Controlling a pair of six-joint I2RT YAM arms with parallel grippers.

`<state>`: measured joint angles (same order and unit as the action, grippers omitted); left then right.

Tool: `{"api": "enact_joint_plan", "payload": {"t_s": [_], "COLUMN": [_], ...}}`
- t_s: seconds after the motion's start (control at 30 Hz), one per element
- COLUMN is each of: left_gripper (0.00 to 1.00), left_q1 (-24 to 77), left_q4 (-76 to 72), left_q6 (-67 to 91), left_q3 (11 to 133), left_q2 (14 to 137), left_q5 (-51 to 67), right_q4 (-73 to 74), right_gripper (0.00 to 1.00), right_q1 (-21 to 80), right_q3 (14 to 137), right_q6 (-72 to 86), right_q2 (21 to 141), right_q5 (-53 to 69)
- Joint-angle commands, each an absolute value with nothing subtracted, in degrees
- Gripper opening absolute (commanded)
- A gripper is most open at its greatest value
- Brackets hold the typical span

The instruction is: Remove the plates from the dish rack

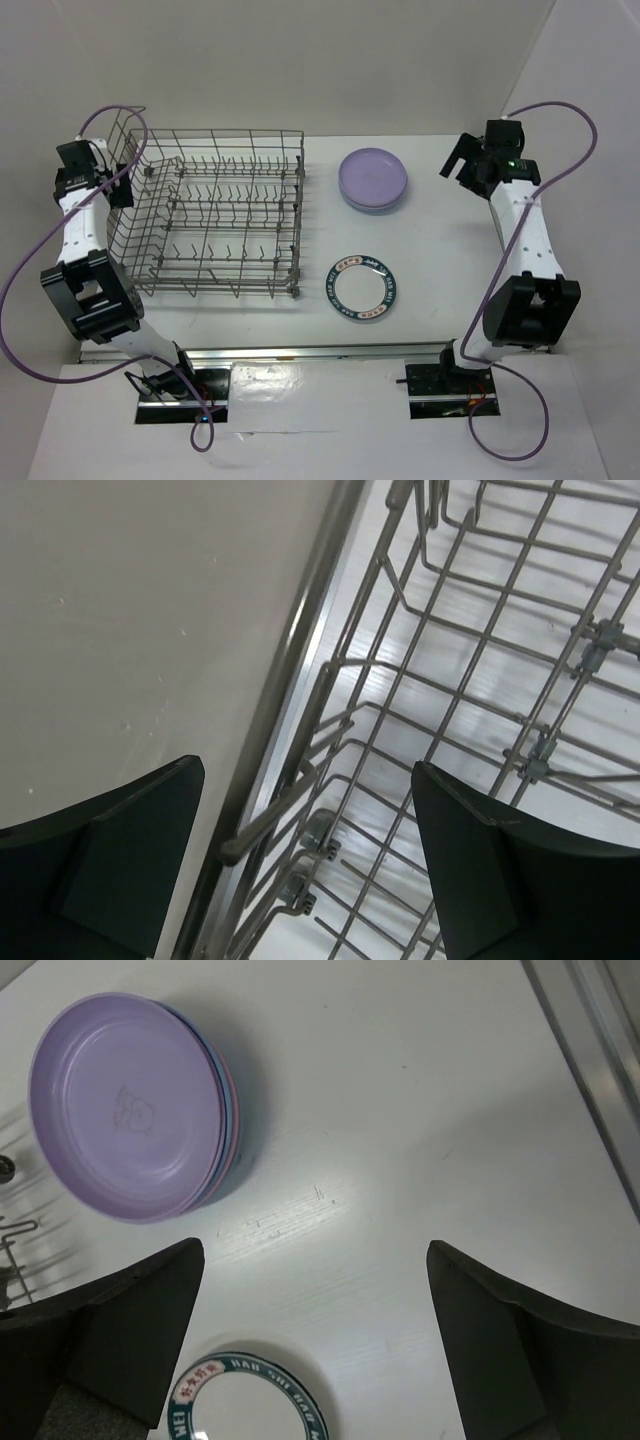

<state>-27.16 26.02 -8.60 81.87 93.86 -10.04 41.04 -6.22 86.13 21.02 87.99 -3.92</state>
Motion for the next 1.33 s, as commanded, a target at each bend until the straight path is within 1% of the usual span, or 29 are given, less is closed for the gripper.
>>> {"api": "enact_joint_plan", "payload": {"t_s": [0.0,0.17,0.3,0.37,0.4,0.5,0.63,0.87,1.17,1.3], "left_gripper": [1.0,1.0,1.0,1.0,1.0,1.0,1.0,1.0,1.0,1.0], "left_q1": [-27.51,-27.51,-27.51,-27.51,-27.51,-27.51,-27.51,-27.51,-27.51,-27.51], "left_q4": [30.14,33.22,38.31,39.73,39.73,39.73,42.88,44.91,46.14,46.14], "left_q6": [-7.12,-9.22,-15.27,-17.65,-19.58,-20.82,-20.83,-18.98,-18.98,-18.46], "left_q3": [84.89,86.04,84.21,81.93,78.78,73.41,70.75,68.47,69.52,69.52], "left_q2": [90.54,84.65,78.32,73.6,71.82,66.29,62.68,59.86,60.38,60.9], "left_q5": [-8.61,-5.28,-0.62,0.61,0.62,0.09,0.61,3.42,4.57,5.62], "right_q4": [47.62,53.6,58.44,59.14,59.15,59.15,59.15,60.38,60.38,60.38], "right_gripper": [1.0,1.0,1.0,1.0,1.0,1.0,1.0,1.0,1.0,1.0], "right_q1": [-7.73,-9.05,-9.05,-9.05,-9.05,-9.05,-9.05,-9.05,-9.05,-9.05], "right_q3": [86.92,87.45,89.38,89.38,88.6,86.5,85.08,85.08,84.55,83.94], "right_q6": [18.82,18.19,21.0,21.8,22.58,22.59,21.98,21.45,21.45,20.31], "right_q2": [81.41,74.37,68.49,66.19,64.01,60.14,57.57,57.04,55.99,55.46], "right_q5": [-0.26,-3.34,-5.62,-7.2,-7.73,-7.13,-5.11,-3.25,-2.02,0.7]}}
